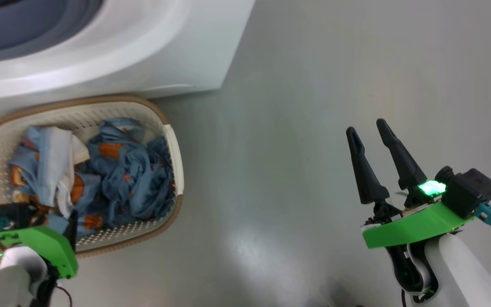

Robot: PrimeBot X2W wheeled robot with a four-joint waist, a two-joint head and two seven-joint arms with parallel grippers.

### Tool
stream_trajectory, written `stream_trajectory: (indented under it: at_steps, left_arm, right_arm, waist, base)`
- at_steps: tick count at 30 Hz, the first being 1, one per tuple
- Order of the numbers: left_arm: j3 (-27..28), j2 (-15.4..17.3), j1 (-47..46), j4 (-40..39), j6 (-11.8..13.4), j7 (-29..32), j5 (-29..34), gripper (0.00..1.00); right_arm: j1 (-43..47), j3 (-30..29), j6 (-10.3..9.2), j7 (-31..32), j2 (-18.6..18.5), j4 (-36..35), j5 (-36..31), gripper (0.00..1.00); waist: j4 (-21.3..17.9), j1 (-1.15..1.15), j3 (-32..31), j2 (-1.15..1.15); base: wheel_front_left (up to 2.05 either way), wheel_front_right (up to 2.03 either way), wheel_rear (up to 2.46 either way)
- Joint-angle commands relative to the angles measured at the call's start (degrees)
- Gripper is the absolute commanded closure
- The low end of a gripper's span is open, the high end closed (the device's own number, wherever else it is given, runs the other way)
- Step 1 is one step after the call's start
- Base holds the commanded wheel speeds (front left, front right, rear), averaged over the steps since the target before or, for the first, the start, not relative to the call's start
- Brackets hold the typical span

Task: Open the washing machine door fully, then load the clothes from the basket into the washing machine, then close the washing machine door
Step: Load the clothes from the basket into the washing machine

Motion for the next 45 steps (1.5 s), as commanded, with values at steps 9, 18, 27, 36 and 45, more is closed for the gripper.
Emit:
stream_trajectory:
  at_steps: [9, 18, 27, 36, 45]
  left_arm:
    - [1.5, 5.5, -3.5, 1.0, 1.1, 4.2, -1.3, 0.0]
    - [1.9, 7.5, -5.4, 1.3, 2.3, 9.2, -2.4, 0.0]
    - [1.5, 8.3, -6.5, 1.3, 2.4, 11.9, -2.9, 0.0]
    - [1.4, 8.6, -6.5, 1.4, 1.9, 13.6, -3.8, 1.0]
    - [1.3, 7.5, -6.7, 1.4, 1.5, 11.0, -4.7, 1.0]
  right_arm:
    - [-2.0, 2.2, 0.43, -0.7, 1.1, -2.2, -0.5, 0.0]
    - [-3.1, 2.8, 0.43, -0.7, 1.4, -2.6, -0.6, 0.0]
    - [-3.6, 3.4, 0.43, -0.7, 1.2, -2.7, -0.8, 0.0]
    - [-4.0, 4.0, 0.43, -0.7, 1.0, -2.7, -0.9, 0.0]
    - [-3.8, 3.8, 0.43, -0.7, 0.9, -2.5, -1.0, 0.0]
  waist:
    - [-3.2, 0.0, 7.1, 0.0]
    - [-3.9, 0.0, 9.2, 0.0]
    - [-3.8, 0.0, 10.1, 0.0]
    - [-3.9, 0.0, 10.1, 0.0]
    - [-3.1, 0.0, 8.5, 0.0]
  base:
    - [0.0, 0.0, 0.0]
    - [0.0, 0.0, 0.0]
    - [0.0, 0.0, 0.0]
    - [0.0, 0.0, 0.0]
    - [0.0, 0.0, 0.0]
